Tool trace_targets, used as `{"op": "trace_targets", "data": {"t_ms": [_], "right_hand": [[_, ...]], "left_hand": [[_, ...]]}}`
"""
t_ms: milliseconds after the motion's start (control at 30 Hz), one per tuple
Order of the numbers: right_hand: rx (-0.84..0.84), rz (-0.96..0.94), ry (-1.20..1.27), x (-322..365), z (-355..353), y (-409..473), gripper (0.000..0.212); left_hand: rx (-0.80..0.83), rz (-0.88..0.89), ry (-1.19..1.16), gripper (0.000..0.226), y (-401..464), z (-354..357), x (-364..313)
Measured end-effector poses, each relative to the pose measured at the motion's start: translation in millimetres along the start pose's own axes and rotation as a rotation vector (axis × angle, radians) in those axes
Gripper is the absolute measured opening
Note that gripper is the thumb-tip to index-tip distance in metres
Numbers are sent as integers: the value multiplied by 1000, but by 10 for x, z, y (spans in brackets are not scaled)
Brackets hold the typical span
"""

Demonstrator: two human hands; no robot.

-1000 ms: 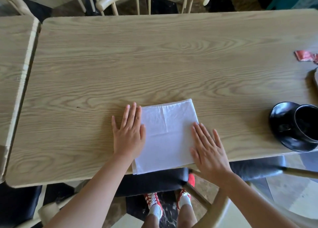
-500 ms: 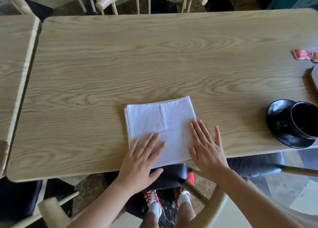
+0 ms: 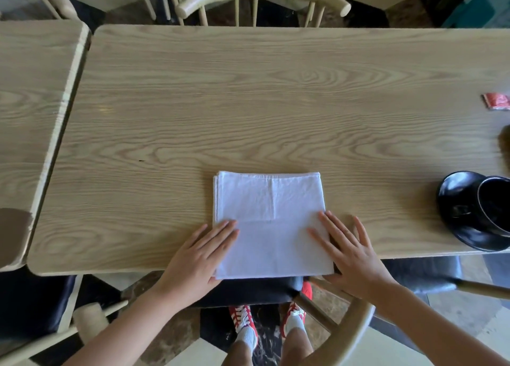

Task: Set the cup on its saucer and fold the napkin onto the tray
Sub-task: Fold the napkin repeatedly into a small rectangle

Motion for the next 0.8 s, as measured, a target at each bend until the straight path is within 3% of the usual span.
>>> {"op": "trace_targets", "data": {"t_ms": [100,167,267,467,600,700,767,800], "right_hand": [[-118,-113,70,-30,47,-146,68],[-210,-107,128,7,45,-173,55],[-344,-61,207,96,7,-136,40],[-413,-38,280,190,25,-142,36],[-444,157,480,139,-36,-80,45],[-493,392,667,177,-124,-23,25],[-539,562,770,202,-130,-1,18],[-556,631,806,219,-128,12,20]], "left_hand": [[-60,81,-61,80,-69,4,98],[-104,113,-100,71,-45,-18,150],[-139,74,-159,76,34,-48,187],[-204,7,-213,68,11,-57,128],[-315,-88,-333,45,25,-168,158],[-407,-237,-452,35,40,-137,156],[-485,-422,-480,9,58,-137,150],[-518,-530,-519,29,81,-159,137]]}}
Point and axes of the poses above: each hand's wrist, its own y-axis towards the middle knuckle, its own z-axis out of the palm, x = y × z, the point moved 3 cm from there along y, towards the middle knuckle, and after that the axes turned 8 degrees about y, right-handed, at the moved point
